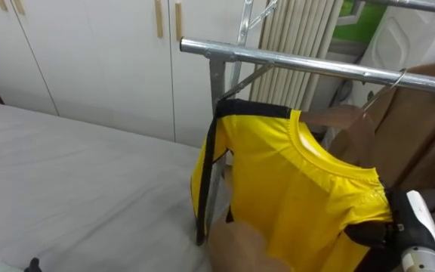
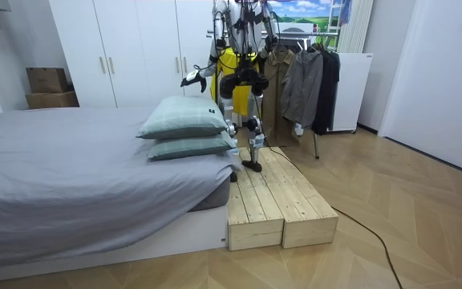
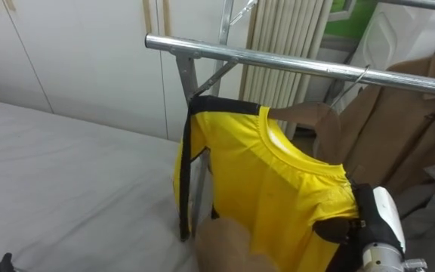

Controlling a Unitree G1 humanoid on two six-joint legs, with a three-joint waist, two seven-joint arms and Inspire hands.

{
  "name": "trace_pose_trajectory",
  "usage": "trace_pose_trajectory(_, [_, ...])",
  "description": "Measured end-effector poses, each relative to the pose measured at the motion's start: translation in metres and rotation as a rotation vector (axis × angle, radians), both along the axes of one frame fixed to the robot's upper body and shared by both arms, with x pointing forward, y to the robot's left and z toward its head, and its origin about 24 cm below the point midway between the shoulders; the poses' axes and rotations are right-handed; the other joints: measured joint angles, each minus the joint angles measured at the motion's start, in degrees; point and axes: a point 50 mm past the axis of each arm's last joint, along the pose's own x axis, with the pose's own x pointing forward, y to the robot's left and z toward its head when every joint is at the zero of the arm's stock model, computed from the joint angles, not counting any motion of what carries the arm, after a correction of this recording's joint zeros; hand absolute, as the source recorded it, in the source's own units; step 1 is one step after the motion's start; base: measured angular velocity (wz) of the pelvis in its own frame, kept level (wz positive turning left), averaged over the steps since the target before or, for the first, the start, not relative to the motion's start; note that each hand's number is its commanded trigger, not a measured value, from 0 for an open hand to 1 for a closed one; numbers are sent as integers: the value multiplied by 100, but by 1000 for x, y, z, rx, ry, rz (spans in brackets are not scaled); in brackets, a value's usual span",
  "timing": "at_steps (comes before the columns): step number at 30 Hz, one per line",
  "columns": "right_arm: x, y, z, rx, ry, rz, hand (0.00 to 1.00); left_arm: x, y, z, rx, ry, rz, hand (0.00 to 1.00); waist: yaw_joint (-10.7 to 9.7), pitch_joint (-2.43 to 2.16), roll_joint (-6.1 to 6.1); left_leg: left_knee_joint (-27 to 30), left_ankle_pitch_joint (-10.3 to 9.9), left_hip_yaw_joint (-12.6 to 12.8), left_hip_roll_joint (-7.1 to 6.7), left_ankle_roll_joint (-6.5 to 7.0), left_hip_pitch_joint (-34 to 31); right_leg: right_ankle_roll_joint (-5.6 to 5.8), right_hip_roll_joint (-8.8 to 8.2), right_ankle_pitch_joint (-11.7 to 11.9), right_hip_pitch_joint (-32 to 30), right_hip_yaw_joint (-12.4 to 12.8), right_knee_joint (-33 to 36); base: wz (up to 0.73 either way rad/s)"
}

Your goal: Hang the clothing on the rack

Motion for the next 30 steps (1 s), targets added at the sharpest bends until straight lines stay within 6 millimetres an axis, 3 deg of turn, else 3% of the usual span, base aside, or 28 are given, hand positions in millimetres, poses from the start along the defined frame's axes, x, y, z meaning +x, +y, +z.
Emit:
trace_pose_trajectory(25, [0, 0, 1, -41, -11, 1, 100, 3, -3, 0, -34, -5, -36, 0, -3, 10, 28, 0, 0, 0, 1, 0, 1, -3, 11, 1, 0, 17, -11, 0])
trace_pose_trajectory(26, [0, 0, 1, -41, -12, 1, 91, 3, -3, 0, -34, -5, -36, 0, -6, 7, 33, 0, 0, 0, 1, 0, 3, -3, 10, 2, 1, 19, -11, 0])
trace_pose_trajectory(28, [0, 0, 2, -43, -13, 3, 23, 4, -3, 0, -34, -6, -36, 0, -8, -1, 46, 0, 0, 1, 1, 0, 4, -4, 8, 2, 1, 24, -10, 0])
trace_pose_trajectory(29, [0, 0, 2, -49, -12, 5, 7, 4, -3, 0, -33, -7, -36, 0, -10, -7, 55, 0, 0, 1, 1, 0, 5, -4, 7, 3, 2, 22, -9, 0])
trace_pose_trajectory(30, [0, 0, 2, -60, -10, 8, 0, 4, -3, 0, -34, -8, -36, 0, -10, -14, 66, 0, 0, 2, 1, 0, 6, -5, 8, 3, 3, 22, -9, 0])
